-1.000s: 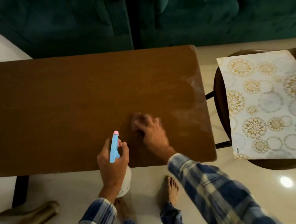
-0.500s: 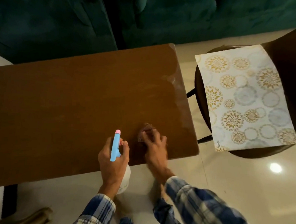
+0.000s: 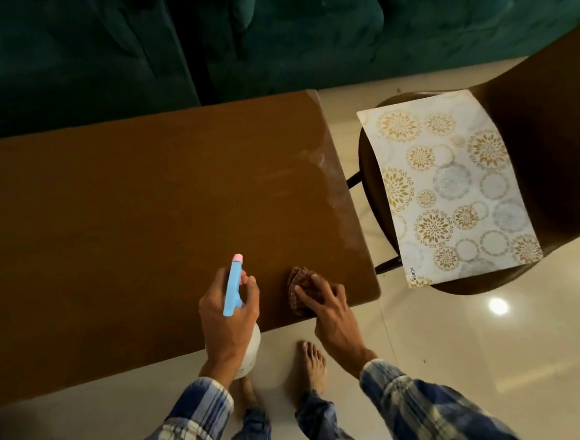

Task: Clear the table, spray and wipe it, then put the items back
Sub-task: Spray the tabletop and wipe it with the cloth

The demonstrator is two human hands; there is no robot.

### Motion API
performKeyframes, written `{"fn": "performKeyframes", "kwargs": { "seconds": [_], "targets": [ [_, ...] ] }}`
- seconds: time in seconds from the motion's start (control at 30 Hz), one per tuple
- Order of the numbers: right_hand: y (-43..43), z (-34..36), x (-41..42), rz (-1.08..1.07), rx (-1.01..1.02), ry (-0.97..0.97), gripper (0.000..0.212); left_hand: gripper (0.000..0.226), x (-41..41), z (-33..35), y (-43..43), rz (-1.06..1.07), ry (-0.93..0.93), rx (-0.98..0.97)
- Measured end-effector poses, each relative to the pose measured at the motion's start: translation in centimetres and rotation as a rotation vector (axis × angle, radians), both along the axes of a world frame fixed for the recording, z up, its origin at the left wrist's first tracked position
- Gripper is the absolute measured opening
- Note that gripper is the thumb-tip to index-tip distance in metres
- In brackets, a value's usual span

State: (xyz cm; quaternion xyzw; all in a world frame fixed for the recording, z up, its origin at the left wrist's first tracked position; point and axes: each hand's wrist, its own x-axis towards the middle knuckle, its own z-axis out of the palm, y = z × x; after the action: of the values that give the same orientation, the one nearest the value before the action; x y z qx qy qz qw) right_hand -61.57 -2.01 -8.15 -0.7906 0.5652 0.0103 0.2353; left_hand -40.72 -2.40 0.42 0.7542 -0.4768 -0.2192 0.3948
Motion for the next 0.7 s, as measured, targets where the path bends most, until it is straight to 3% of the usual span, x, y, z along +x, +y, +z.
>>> {"fn": "performKeyframes", "kwargs": {
  "seconds": [0.07, 0.17, 0.33, 0.47, 0.6, 0.7],
  "targets": [
    [-1.9, -0.1, -1.3, -0.064, -0.022, 0.0, 0.08, 0.017, 0.1, -0.2, -0.8, -0.024, 0.014, -0.015],
    [-6.9, 0.4, -3.0, -0.423, -0.038, -0.047, 0.07, 0.019, 0.1, -0.2, -2.4, -0.053, 0.012, -0.039],
    [-3.5, 0.2, -6.3, -0.097, -0.037, 0.021, 0.077, 0.02, -0.4, -0.3, -5.2, -0.047, -0.003, -0.045],
    [-1.0, -0.6, -8.9, -0.134, -0.015, 0.005, 0.094, 0.022, -1.8, -0.2, -7.4, -0.011, -0.009, -0.041],
    [-9.0, -0.5, -8.2, -0.229, -0.028, -0.122, 0.079, 0.021, -4.2, -0.2, -10.4, 0.031, -0.022, -0.015],
    [-17.0, -0.6, -6.4, -0.144, -0.033, -0.145, 0.072, 0.021, -5.8, -0.2, -12.7, 0.044, -0.041, -0.015]
  ]
}}
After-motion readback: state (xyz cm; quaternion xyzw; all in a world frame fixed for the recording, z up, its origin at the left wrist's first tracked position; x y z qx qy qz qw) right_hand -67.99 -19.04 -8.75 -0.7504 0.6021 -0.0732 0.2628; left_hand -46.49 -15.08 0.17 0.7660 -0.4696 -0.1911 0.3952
